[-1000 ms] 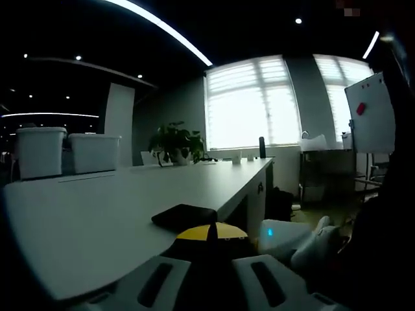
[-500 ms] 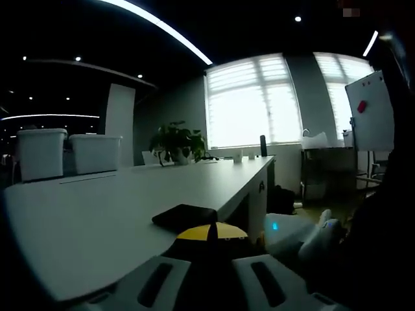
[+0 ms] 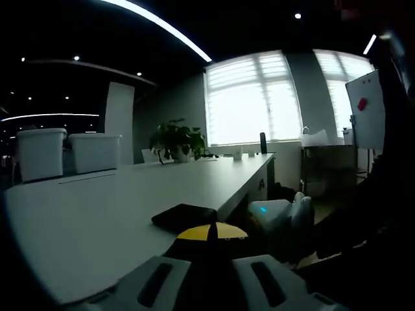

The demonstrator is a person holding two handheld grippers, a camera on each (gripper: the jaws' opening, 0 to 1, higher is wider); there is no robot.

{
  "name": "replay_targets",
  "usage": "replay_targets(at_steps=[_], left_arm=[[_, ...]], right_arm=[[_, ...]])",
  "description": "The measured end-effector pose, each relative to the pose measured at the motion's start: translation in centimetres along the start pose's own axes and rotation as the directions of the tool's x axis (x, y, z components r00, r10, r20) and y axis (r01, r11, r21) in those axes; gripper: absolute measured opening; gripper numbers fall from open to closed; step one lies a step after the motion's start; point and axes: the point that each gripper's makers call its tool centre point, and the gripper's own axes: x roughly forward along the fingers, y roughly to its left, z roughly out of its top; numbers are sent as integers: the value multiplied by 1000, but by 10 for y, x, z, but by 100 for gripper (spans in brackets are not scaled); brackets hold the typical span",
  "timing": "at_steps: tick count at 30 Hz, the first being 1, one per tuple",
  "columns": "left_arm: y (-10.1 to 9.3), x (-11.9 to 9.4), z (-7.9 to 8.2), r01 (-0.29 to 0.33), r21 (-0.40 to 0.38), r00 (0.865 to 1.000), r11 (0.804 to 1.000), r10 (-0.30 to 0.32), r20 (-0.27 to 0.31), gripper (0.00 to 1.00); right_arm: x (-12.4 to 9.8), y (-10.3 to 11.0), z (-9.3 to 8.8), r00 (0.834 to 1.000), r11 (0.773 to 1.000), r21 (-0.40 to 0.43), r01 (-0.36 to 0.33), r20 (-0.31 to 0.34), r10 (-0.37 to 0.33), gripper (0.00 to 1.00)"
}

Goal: Clamp the fixed fixture on the desktop, loosen the retaining clip, secure it to the edge of the desk, and tighten the retaining clip.

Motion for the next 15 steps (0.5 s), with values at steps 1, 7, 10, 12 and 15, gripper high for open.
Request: replay_targets(at_steps=[1, 7, 10, 12, 15], left_arm=[[0, 0, 0, 1, 2, 1000, 1000, -1, 1, 1], [-1, 1, -2, 15, 20, 1000, 1000, -15, -10, 1], [-3, 4, -6, 24, 28, 999, 999, -23, -35, 1], [-4, 4, -7, 24, 36, 999, 999, -22, -36, 1], [-4, 4, -7, 27, 34, 999, 999, -26, -34, 1]], right_arm=[[0, 0, 0, 1000, 1000, 5, -26, 5, 26, 26], [1, 6, 1, 989, 989, -19, -146, 11, 146, 27], [3, 6, 1, 985, 985, -15, -173, 13, 173, 27], [4, 4, 1, 984, 984, -14, -177, 23, 177, 27], [3, 7, 2, 982, 982, -3, -186, 36, 186, 27]])
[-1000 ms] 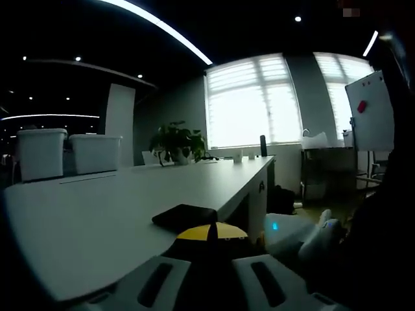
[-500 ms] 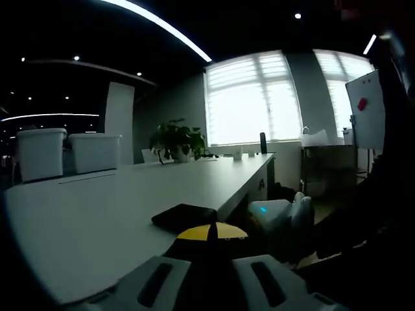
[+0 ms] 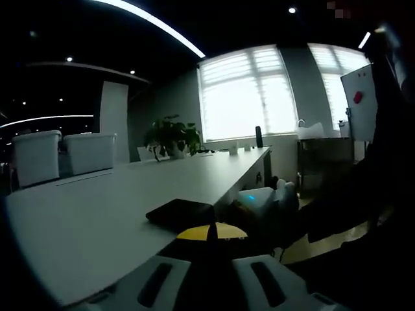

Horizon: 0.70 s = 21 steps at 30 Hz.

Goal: Clamp the fixed fixture on the desktop, loosen the retaining clip, secure it to the edge of the desk, and tighten the retaining clip.

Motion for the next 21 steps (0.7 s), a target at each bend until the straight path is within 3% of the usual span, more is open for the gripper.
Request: replay_targets(at_steps=[8, 15, 21], left_arm=[[-3, 1, 1, -8, 23, 1000, 1000, 8, -8, 1], [-3, -5, 7, -17, 20, 1000, 1000, 16, 23, 1], [-9, -6, 7, 0, -29, 999, 1000, 1, 40, 1]], right_arm=[[4, 0, 2, 1000, 1000, -12, 3, 3, -3, 27], [7, 2, 3, 1000, 1000, -7, 11, -4, -11, 27], [8, 4, 3, 1000, 1000, 12, 16, -17, -15, 28]])
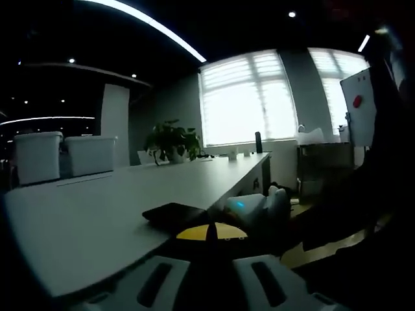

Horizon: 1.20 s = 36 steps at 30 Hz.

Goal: Clamp the fixed fixture on the desktop, loosen the retaining clip, secure it to the edge of the desk, and tighten the retaining clip.

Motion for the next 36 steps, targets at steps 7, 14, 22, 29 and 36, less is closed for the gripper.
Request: replay_targets(at_steps=[7, 14, 22, 29, 36], left_arm=[[1, 0, 4, -19, -39, 1000, 999, 20, 21, 11], [-4, -1, 6, 1, -44, 1000, 999, 0, 19, 11], [-10, -5, 10, 7, -87, 1000, 996, -5, 30, 12], [-16, -16, 11, 12, -106, 999, 994, -8, 39, 20], [-19, -30, 8, -3, -164, 999, 986, 11, 46, 48]], right_arm=[[-5, 2, -4, 1000, 999, 29, 23, -18, -23, 30], [-8, 8, -4, 1000, 999, 45, 22, -14, -21, 38], [-16, 8, -8, 999, 998, 45, 34, -34, -33, 43], [-31, 9, -5, 999, 997, 70, 45, -30, -43, 46], [-50, 14, -2, 998, 995, 91, 43, -40, -39, 55]])
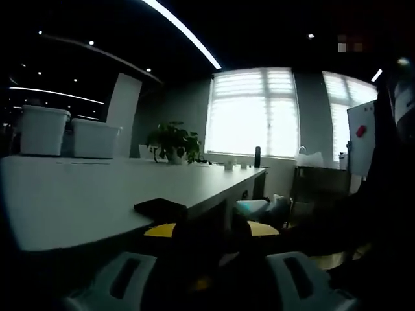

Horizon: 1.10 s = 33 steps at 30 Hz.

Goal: Clamp the fixed fixture on the desktop, loosen the retaining clip, secure it to the edge of the desk, and tighten the retaining clip.

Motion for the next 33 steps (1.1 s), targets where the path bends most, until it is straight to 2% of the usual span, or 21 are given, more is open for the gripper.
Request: replay_targets(at_steps=[2, 6, 7, 9, 10, 12, 18, 19, 21, 22, 25, 27, 29, 33], left_arm=[[5, -6, -1, -37, 10, 999, 999, 37, -10, 54], [10, -15, -1, -60, 9, 998, 998, 60, -20, 56], [12, -17, -2, -71, 4, 997, 997, 71, -22, 59], [18, -21, -5, -114, -17, 993, 993, 113, -40, 72], [16, -22, -5, -99, -23, 994, 995, 98, -38, 72], [19, -28, -5, -125, -5, 991, 992, 125, -40, 72], [18, -40, 1, -126, -3, 991, 992, 126, -36, 73], [16, -42, 0, -120, -1, 992, 993, 120, -43, 76], [10, -46, -5, -105, -24, 992, 994, 103, -76, 90], [11, -48, -7, -124, -34, 989, 992, 120, -86, 95], [16, -62, -8, -154, -41, 985, 987, 150, -89, 95], [17, -72, -10, -171, -35, 980, 985, 167, -106, 95], [16, -80, -11, -176, -22, 979, 984, 172, -111, 95], [19, -101, -10, -222, -33, 967, 975, 216, -132, 95]], right_arm=[[-6, 1, -3, 1000, 1000, 4, 5, -16, -5, 56], [-14, 3, -7, 999, 1000, 8, 17, -41, -17, 57], [-16, 3, -8, 999, 1000, 12, 23, -46, -22, 59], [-19, 4, -11, 998, 999, 16, 28, -54, -27, 59], [-22, 5, -12, 998, 999, 9, 32, -51, -31, 59], [-24, 4, -15, 997, 999, 2, 42, -71, -41, 59], [-37, 5, -16, 994, 998, 17, 65, -88, -63, 60], [-39, 3, -17, 993, 998, 10, 66, -101, -65, 61], [-45, 3, -21, 988, 998, -2, 67, -141, -67, 64], [-50, 2, -24, 982, 997, 13, 82, -170, -79, 67], [-60, -4, -28, 975, 993, 39, 112, -196, -102, 69], [-68, -5, -24, 976, 992, 33, 123, -185, -115, 68], [-77, -8, -22, 973, 990, 29, 140, -188, -132, 68], [-94, -11, -17, 966, 986, 14, 165, -203, -158, 70]])
